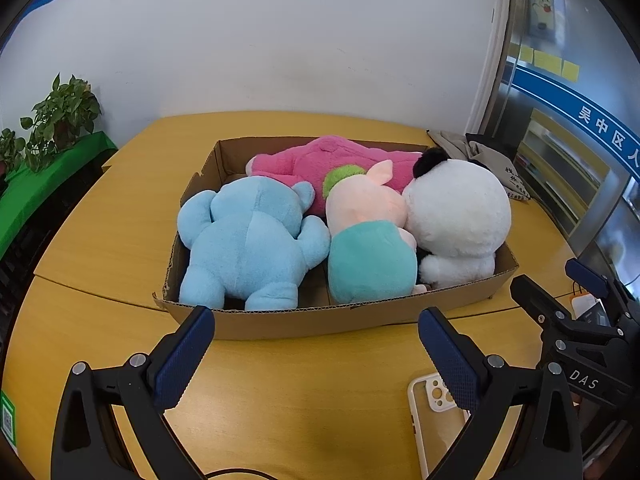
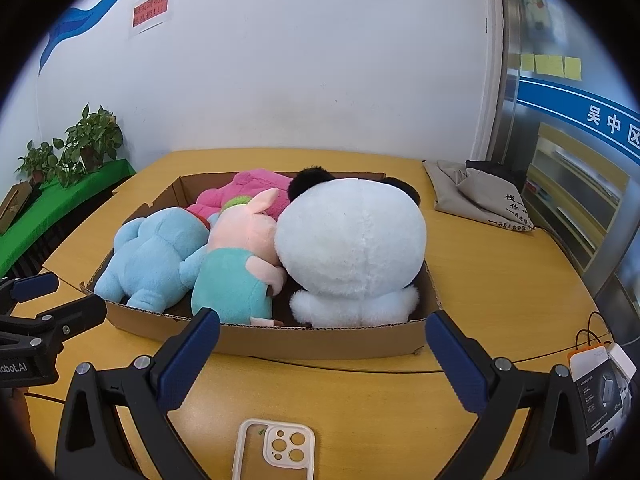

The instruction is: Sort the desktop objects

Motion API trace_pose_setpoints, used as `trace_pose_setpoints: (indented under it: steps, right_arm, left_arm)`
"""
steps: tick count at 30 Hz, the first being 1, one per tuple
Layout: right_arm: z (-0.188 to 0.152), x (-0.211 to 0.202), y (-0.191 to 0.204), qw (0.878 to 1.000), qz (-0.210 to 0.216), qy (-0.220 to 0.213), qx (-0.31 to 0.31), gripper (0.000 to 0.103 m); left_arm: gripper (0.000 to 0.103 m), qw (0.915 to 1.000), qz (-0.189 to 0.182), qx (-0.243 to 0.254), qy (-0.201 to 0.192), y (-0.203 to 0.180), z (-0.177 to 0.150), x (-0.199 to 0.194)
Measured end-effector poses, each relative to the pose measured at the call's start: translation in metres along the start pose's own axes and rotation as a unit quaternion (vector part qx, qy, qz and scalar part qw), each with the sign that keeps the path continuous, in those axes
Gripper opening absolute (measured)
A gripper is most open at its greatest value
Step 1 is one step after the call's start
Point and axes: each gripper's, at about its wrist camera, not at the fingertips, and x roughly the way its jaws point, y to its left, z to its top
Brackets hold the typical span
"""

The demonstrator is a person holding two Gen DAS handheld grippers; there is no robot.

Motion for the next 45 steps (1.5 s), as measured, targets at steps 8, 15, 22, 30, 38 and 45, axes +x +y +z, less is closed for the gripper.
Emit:
trace_pose_setpoints:
  steps: [8,15,22,30,38,45]
  right_arm:
    - [-0.003,-0.003,-0.003,1.0,-0.002,0.002,0.002,0.103]
    - [-0.006,-0.004,-0.006,1.0,-0.002,0.004,0.003,0.102]
    - [-0.01,-0.004,-0.008,1.0,0.003,0.008,0.004,0.103]
    - [-0.037,-0.003,-0.013,0.999,0.015,0.04,0.006,0.103]
    - [-0.104,-0.003,-0.021,0.992,0.049,0.119,0.006,0.103]
    - [-0.158,0.0,-0.014,0.981,0.078,0.175,0.001,0.099]
  left_arm:
    - [0.103,0.9999,-0.006,0.01,0.0,-0.007,-0.003,-0.002]
    - [0.103,0.9999,-0.008,0.009,0.0,-0.008,-0.004,-0.004]
    - [0.103,0.9999,-0.006,0.01,0.003,-0.011,-0.006,-0.003]
    - [0.103,0.9986,-0.026,0.034,0.032,-0.021,-0.017,0.015]
    - [0.103,0.982,-0.099,0.117,0.11,-0.052,-0.048,0.055]
    - [0.092,0.9539,-0.149,0.2,0.168,-0.091,-0.073,0.096]
